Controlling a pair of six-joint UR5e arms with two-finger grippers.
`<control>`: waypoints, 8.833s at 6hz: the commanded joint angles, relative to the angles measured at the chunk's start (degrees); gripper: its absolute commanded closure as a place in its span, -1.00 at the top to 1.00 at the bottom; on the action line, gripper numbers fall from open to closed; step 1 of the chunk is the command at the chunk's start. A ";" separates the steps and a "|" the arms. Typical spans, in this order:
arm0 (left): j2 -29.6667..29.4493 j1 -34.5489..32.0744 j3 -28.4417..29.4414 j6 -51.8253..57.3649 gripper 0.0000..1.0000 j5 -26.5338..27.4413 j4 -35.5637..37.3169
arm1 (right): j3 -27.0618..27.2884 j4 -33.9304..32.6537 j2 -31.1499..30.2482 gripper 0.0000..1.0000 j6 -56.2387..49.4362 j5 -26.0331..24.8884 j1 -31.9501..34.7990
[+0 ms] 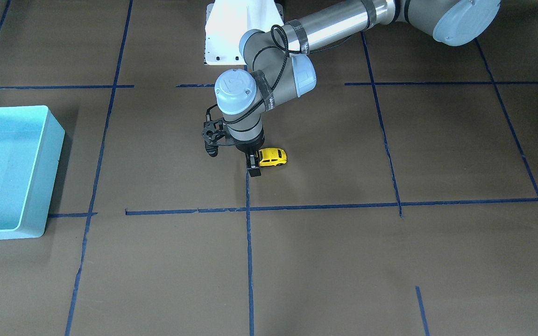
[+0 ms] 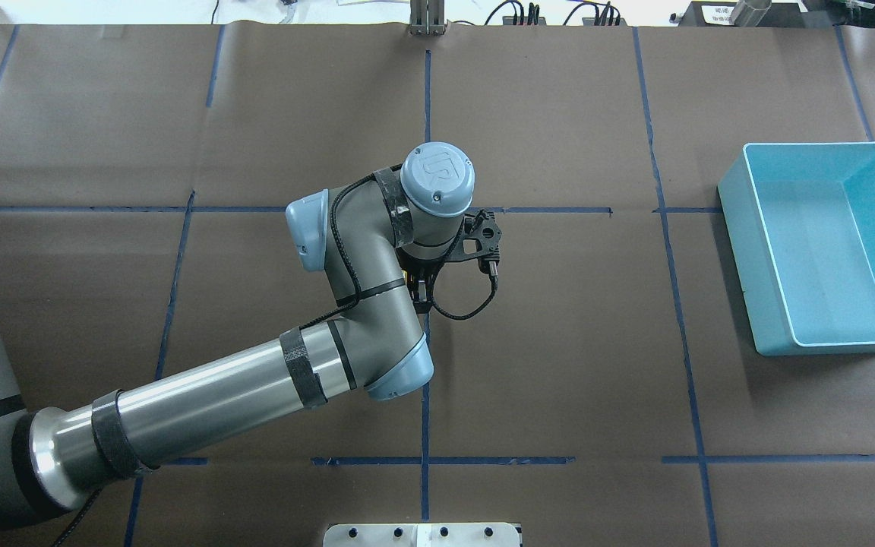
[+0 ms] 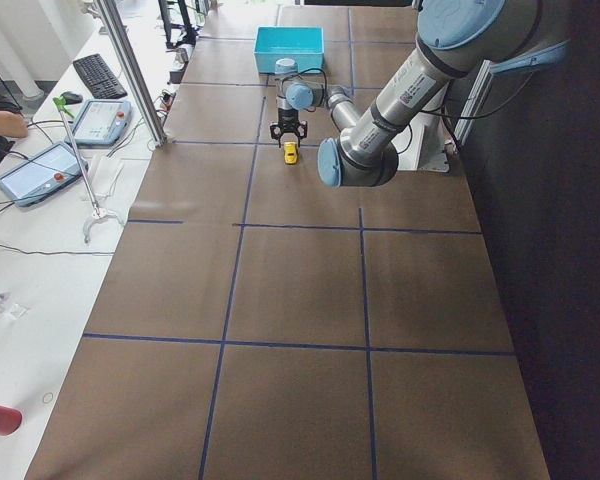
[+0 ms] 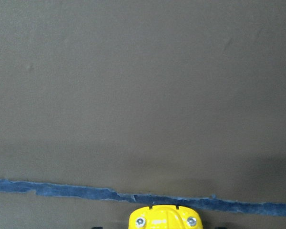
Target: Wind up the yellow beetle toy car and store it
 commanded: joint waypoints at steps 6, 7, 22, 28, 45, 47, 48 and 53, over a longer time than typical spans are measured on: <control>1.85 0.78 -7.36 -0.17 -0.92 -4.04 -8.65 | 0.00 0.00 -0.06 1.00 0.00 0.00 -0.02; 2.21 0.86 -7.29 -0.18 -0.92 -6.97 -11.23 | 0.00 0.00 -0.06 1.00 0.00 0.00 -0.02; 13.01 0.95 -9.04 0.88 -0.95 -5.86 -25.57 | -0.09 0.00 0.03 1.00 0.00 0.00 -0.02; 19.18 0.16 -12.64 -0.34 0.48 -5.68 -30.84 | -0.09 0.00 0.03 1.00 0.00 0.00 -0.02; 63.91 -62.57 -27.52 10.73 1.00 -34.33 -2.90 | 24.24 -13.80 10.21 1.00 4.04 -2.36 -26.20; 63.57 -63.39 -26.62 -9.67 1.00 -32.75 -1.58 | 25.40 -13.27 14.16 1.00 2.99 -2.72 -30.93; 62.61 -63.30 -26.89 -10.19 1.00 -29.71 -1.50 | 25.83 -13.10 16.27 1.00 1.60 -3.33 -33.40; 60.66 -62.86 -26.54 -10.28 1.00 -26.07 7.91 | 23.56 -5.22 15.08 1.00 -22.12 -8.61 -44.21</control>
